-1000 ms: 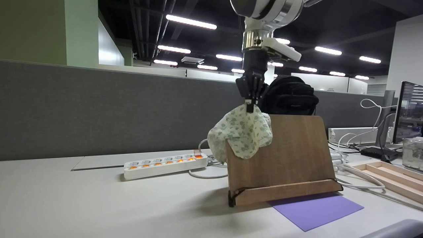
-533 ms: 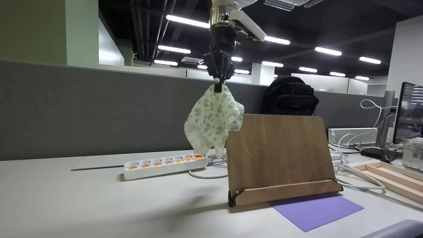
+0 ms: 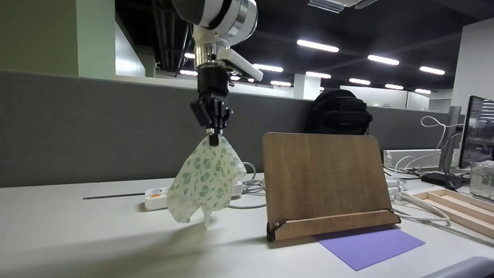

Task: Unhang the white cloth from the wooden board

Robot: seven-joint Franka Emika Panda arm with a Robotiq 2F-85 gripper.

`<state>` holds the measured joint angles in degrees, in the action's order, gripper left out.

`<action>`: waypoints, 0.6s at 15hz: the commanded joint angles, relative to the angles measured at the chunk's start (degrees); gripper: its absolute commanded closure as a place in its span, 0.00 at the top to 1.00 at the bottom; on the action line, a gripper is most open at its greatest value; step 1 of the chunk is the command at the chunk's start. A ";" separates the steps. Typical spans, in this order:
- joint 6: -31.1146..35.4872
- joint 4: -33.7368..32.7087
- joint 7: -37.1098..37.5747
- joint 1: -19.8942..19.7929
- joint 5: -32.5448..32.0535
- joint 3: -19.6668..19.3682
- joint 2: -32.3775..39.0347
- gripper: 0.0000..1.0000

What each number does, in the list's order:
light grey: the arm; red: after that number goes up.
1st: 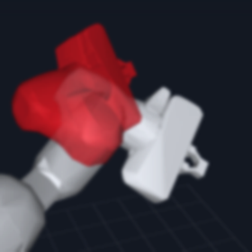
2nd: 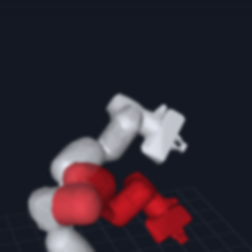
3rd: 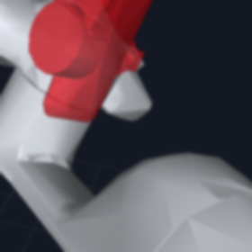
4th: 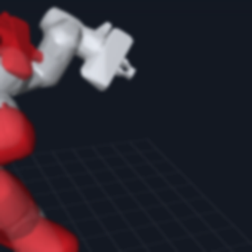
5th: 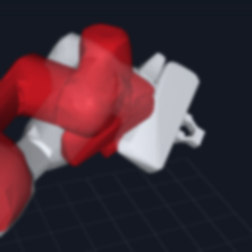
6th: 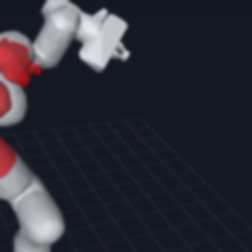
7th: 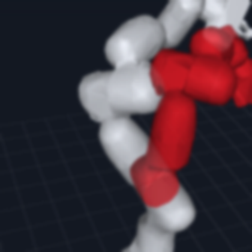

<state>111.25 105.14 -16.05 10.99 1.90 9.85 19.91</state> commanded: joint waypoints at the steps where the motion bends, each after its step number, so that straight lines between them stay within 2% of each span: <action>1: 2.07 -1.30 7.32 3.42 -4.99 0.62 4.41 0.01; 7: 1.56 -0.98 12.55 8.36 -10.03 1.37 8.57 0.01; 8: 0.43 -1.01 12.14 8.69 -10.13 1.58 9.00 0.28; 9: -1.63 -1.11 11.34 8.87 -9.99 1.83 9.52 0.29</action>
<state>113.84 105.09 -5.99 19.46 -6.90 10.96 28.35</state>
